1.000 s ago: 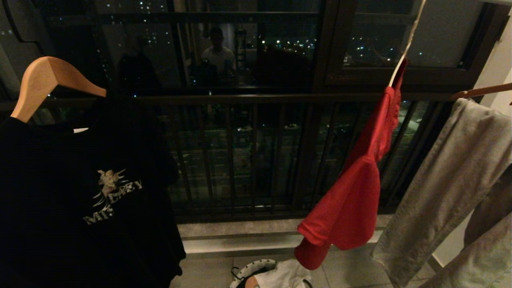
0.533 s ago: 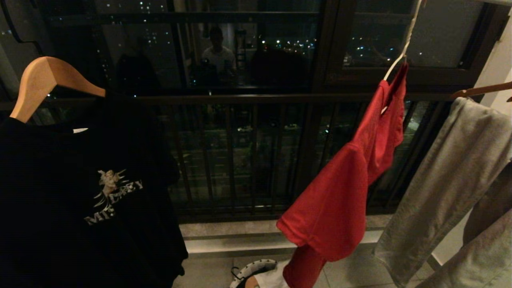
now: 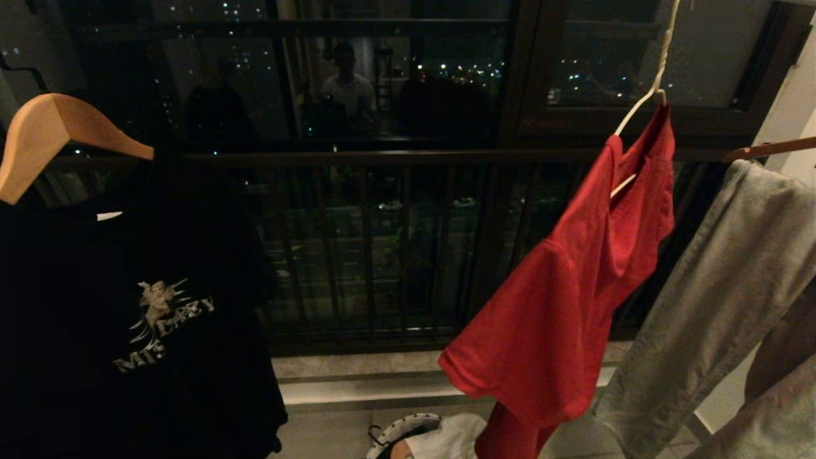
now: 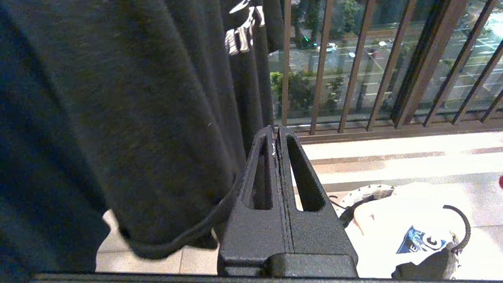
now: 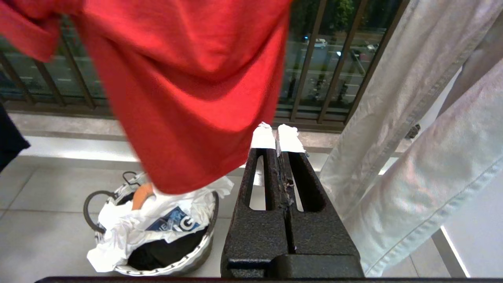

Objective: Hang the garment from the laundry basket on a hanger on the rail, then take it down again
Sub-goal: Take the clothes off the clothes rack

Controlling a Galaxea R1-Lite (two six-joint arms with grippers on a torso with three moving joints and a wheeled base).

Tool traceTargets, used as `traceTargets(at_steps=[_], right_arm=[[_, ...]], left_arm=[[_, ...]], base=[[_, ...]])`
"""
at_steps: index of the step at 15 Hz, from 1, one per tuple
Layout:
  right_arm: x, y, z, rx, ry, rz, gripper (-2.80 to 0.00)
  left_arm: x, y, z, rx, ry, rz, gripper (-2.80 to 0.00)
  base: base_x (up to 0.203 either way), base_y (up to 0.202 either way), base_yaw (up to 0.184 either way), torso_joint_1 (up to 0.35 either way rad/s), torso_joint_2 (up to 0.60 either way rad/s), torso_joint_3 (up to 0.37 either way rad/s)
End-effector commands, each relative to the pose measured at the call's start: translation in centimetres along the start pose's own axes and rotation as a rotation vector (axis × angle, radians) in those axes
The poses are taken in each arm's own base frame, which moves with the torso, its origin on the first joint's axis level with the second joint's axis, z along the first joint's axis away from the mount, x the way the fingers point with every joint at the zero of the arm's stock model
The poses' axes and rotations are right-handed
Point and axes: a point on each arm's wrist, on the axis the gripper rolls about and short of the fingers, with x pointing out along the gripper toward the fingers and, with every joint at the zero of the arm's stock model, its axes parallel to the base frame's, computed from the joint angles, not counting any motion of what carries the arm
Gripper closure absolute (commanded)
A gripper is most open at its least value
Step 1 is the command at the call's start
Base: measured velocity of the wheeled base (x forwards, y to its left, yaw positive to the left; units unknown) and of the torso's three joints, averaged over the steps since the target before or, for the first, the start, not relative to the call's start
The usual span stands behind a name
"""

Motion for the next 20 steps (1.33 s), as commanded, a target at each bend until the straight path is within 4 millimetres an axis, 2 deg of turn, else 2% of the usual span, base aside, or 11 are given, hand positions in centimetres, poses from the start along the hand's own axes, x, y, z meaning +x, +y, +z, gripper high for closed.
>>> traceTargets(at_steps=[1,20], right_arm=[[0.01,0.00,0.00,-0.001,0.002,0.001,0.00],[-0.12,-0.02,0.33,-0.008,-0.001,-0.002,0.00]], left_arm=[[0.00,0.00,-0.05,0.000,0.000,0.000,0.00],[-0.01,0.00,-0.01,-0.020,-0.001,0.000,0.00]], base=[[0.000,0.000,0.000,0.000,0.00,0.000],[0.000,0.000,0.000,0.000,0.00,0.000]])
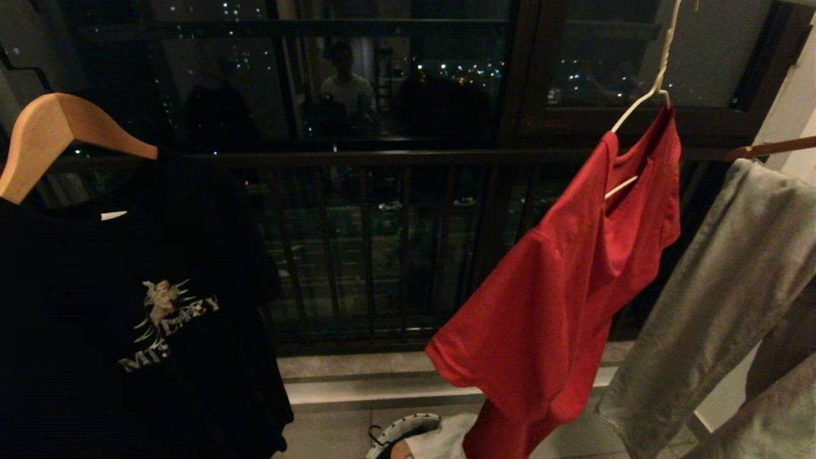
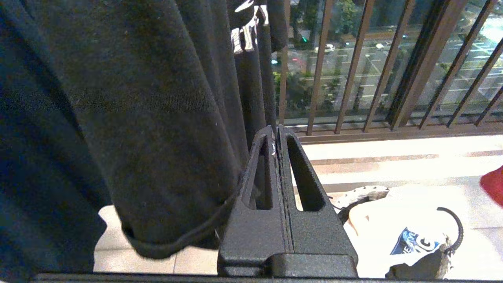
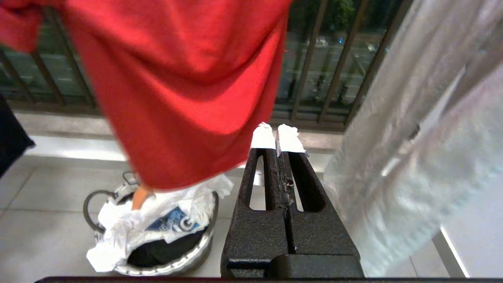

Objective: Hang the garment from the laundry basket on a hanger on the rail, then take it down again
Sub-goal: Take the clothes off the clothes rack

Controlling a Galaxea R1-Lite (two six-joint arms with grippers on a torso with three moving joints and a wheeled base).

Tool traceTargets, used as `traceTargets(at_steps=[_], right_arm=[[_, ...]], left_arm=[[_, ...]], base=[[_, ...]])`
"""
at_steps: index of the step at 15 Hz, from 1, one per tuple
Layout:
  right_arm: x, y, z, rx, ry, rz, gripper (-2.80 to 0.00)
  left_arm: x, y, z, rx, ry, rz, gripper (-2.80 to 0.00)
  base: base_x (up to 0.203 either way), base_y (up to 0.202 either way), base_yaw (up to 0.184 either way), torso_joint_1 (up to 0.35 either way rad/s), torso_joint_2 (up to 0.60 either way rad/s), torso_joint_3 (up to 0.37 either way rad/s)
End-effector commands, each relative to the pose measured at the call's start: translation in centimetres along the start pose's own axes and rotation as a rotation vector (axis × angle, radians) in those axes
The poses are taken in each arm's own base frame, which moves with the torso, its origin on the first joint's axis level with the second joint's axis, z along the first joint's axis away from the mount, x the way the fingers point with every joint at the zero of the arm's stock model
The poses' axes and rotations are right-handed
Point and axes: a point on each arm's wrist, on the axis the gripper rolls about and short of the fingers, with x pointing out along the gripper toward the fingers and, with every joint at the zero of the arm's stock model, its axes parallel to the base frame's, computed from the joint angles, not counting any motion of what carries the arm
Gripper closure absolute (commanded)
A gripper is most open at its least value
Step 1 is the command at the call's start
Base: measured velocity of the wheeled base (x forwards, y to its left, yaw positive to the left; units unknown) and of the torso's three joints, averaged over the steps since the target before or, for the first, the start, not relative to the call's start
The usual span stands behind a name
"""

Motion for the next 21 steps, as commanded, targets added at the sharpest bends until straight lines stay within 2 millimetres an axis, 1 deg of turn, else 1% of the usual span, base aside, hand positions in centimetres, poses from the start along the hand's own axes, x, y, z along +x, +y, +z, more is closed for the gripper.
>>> traceTargets(at_steps=[1,3,4,7,10,12,15,17,19,21], right_arm=[[-0.2,0.0,1.0,-0.004,-0.016,0.002,0.00],[-0.4,-0.2,3.5,-0.004,-0.012,0.006,0.00],[-0.4,-0.3,5.1,-0.004,-0.015,0.009,0.00],[0.4,-0.6,9.5,-0.004,-0.005,0.027,0.00],[1.7,-0.8,14.6,-0.004,-0.008,0.096,0.00],[3.1,-1.0,18.1,-0.001,0.009,0.147,0.00],[5.2,-1.2,22.3,0.006,0.056,0.198,0.00],[6.6,-1.2,24.5,0.013,0.098,0.225,0.00],[7.7,-1.1,26.2,0.017,0.133,0.271,0.00],[8.7,-0.4,27.8,0.028,0.144,0.361,0.00]], left_arm=[[0.0,0.0,0.0,0.001,-0.001,0.000,0.00],[0.0,0.0,0.0,0.002,-0.002,0.000,0.00],[0.0,0.0,0.0,0.002,-0.001,0.000,0.00],[0.0,0.0,0.0,0.002,0.001,0.000,0.00],[0.0,0.0,0.0,0.005,0.004,0.000,0.00],[0.0,0.0,0.0,0.004,0.004,-0.001,0.00],[0.0,0.0,0.0,0.004,0.004,-0.001,0.00],[0.0,0.0,0.0,0.004,0.004,-0.001,0.00],[0.0,0.0,0.0,0.004,0.004,-0.001,0.00],[0.0,0.0,-0.1,0.005,0.006,-0.001,0.00]], base=[[0.000,0.000,0.000,0.000,0.00,0.000],[0.000,0.000,0.000,0.000,0.00,0.000],[0.000,0.000,0.000,0.000,0.00,0.000],[0.000,0.000,0.000,0.000,0.00,0.000],[0.000,0.000,0.000,0.000,0.00,0.000],[0.000,0.000,0.000,0.000,0.00,0.000],[0.000,0.000,0.000,0.000,0.00,0.000],[0.000,0.000,0.000,0.000,0.00,0.000],[0.000,0.000,0.000,0.000,0.00,0.000],[0.000,0.000,0.000,0.000,0.00,0.000]])
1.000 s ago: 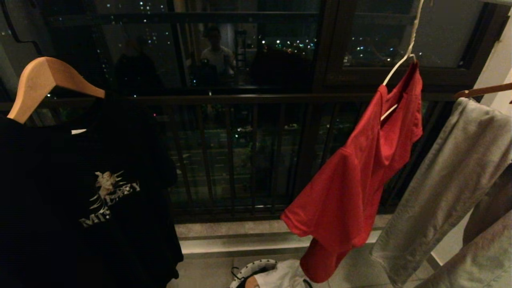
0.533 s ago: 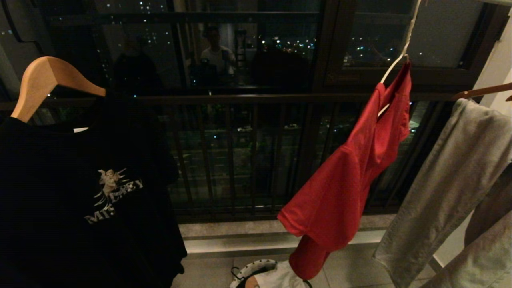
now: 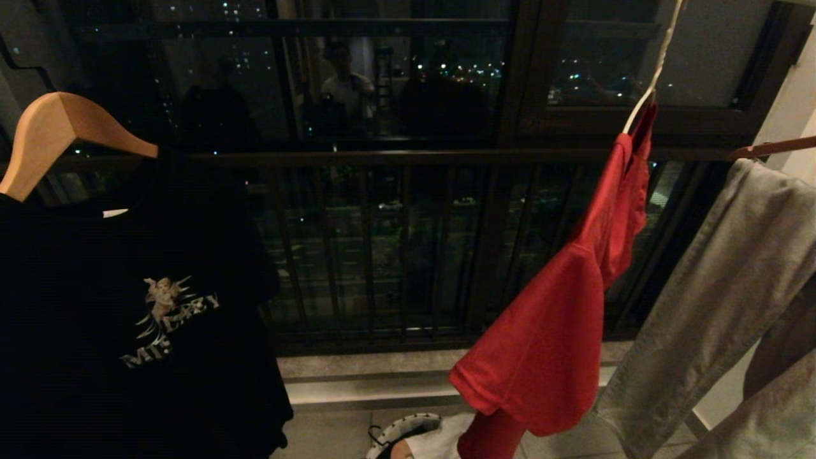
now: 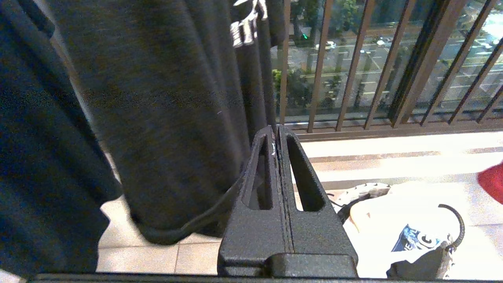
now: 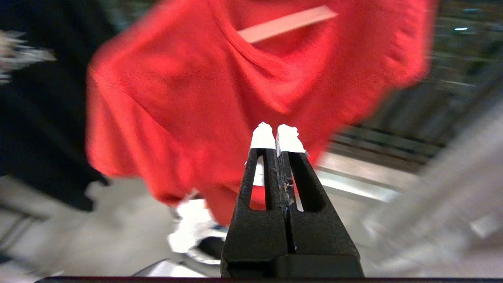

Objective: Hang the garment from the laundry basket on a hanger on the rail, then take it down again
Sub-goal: Take the clothes off the clothes rack

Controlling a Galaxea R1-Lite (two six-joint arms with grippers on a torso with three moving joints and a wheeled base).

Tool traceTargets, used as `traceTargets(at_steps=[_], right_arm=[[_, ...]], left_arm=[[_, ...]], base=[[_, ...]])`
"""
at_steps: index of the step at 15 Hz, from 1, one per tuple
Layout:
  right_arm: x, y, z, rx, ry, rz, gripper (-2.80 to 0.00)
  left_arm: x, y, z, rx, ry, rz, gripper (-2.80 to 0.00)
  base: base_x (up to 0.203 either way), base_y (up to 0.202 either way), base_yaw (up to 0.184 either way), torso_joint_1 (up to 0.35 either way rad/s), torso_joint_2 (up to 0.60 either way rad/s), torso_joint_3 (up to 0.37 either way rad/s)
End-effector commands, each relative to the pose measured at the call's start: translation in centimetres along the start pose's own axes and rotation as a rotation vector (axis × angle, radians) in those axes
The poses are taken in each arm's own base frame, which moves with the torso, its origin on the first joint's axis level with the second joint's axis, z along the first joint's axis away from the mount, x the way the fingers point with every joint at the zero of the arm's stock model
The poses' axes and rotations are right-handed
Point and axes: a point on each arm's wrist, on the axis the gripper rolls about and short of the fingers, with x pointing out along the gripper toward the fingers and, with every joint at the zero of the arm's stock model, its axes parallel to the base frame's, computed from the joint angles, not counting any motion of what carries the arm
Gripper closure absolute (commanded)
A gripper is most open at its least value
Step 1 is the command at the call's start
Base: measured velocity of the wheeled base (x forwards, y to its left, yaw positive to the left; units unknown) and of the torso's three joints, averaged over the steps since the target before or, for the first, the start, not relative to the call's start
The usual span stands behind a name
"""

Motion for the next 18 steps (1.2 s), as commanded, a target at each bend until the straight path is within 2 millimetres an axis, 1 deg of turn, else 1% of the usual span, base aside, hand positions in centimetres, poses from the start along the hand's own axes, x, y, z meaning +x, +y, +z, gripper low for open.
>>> traceTargets(at_steps=[1,3,5,7,11,12,15,18], right_arm=[[2.4,0.1,1.8,-0.001,0.029,0.078,0.00],[3.2,0.8,3.3,-0.014,0.024,0.153,0.00],[4.3,1.4,4.1,-0.025,0.048,0.134,0.00],[4.8,2.5,4.7,-0.021,0.048,0.111,0.00],[5.9,5.1,4.9,-0.042,0.052,-0.075,0.00],[6.5,5.6,4.8,-0.039,0.059,-0.116,0.00],[8.0,6.2,4.8,-0.036,0.070,-0.191,0.00],[8.3,6.9,6.0,0.003,0.026,-0.233,0.00]], left_arm=[[0.0,0.0,0.0,0.000,-0.001,0.001,0.00],[0.0,0.0,0.0,0.000,-0.001,0.001,0.00],[0.0,0.0,0.0,0.000,0.000,-0.001,0.00],[0.0,0.0,0.0,0.000,0.000,0.000,0.00],[0.0,0.0,0.0,0.000,0.000,-0.002,0.00],[0.0,0.0,0.0,0.000,0.000,-0.001,0.00],[0.0,0.0,0.0,0.000,0.000,-0.002,0.00],[0.0,0.0,0.0,0.000,0.000,-0.002,0.00]], base=[[0.000,0.000,0.000,0.000,0.00,0.000],[0.000,0.000,0.000,0.000,0.00,0.000],[0.000,0.000,0.000,0.000,0.00,0.000],[0.000,0.000,0.000,0.000,0.00,0.000],[0.000,0.000,0.000,0.000,0.00,0.000],[0.000,0.000,0.000,0.000,0.00,0.000],[0.000,0.000,0.000,0.000,0.00,0.000],[0.000,0.000,0.000,0.000,0.00,0.000]])
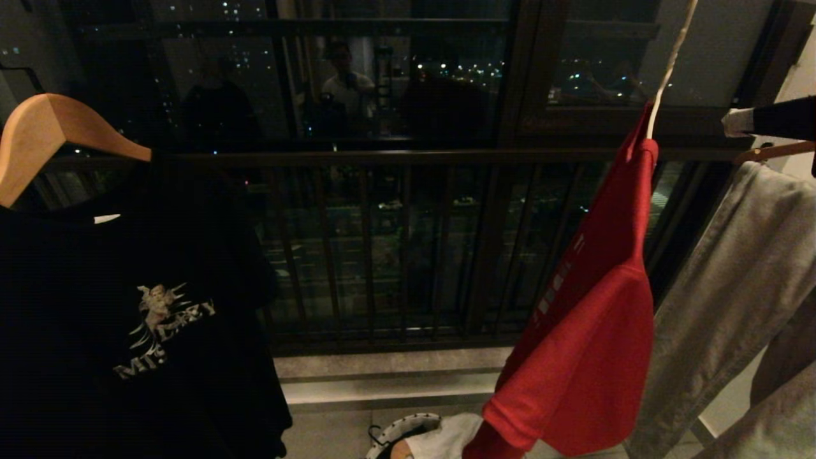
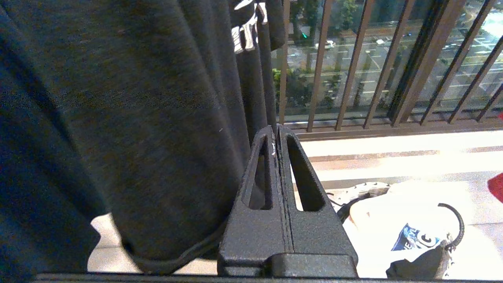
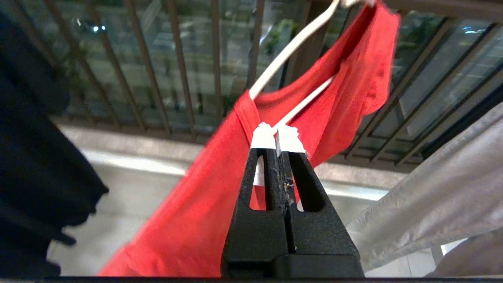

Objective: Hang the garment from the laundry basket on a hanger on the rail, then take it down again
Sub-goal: Take the clothes off the clothes rack

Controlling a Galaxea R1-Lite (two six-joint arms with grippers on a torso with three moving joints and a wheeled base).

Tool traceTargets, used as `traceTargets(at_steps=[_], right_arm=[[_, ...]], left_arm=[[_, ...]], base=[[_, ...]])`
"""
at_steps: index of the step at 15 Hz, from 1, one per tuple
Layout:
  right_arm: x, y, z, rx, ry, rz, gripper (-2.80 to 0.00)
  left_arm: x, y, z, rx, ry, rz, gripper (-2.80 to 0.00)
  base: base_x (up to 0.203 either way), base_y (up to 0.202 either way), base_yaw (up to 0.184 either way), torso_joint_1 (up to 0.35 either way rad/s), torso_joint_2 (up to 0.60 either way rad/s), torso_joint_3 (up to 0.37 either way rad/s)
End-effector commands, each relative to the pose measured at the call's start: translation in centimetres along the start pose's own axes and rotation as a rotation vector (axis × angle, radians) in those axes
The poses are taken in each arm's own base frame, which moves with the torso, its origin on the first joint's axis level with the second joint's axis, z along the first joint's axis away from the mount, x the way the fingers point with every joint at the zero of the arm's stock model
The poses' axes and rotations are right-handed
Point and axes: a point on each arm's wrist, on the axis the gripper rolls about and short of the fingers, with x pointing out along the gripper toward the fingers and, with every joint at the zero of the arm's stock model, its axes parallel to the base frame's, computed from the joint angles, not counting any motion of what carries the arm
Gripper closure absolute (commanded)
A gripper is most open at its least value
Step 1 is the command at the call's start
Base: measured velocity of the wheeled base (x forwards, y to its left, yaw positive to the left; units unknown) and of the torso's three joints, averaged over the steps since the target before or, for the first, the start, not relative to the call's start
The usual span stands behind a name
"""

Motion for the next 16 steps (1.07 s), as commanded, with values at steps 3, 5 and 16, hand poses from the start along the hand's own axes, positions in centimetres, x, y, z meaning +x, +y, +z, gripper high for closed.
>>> traceTargets(at_steps=[3,5,16], right_arm=[[1.4,1.6,0.1,-0.012,0.019,-0.007,-2.80],[2.3,2.3,-0.2,-0.009,0.040,-0.025,-2.80],[4.9,2.7,-2.3,-0.067,0.110,-0.177,-2.80]], left_arm=[[0.0,0.0,0.0,0.000,-0.003,0.002,0.00],[0.0,0.0,0.0,0.000,-0.003,0.002,0.00],[0.0,0.0,0.0,0.006,-0.003,-0.001,0.00]], base=[[0.000,0.000,0.000,0.000,0.00,0.000],[0.000,0.000,0.000,0.000,0.00,0.000],[0.000,0.000,0.000,0.000,0.00,0.000]])
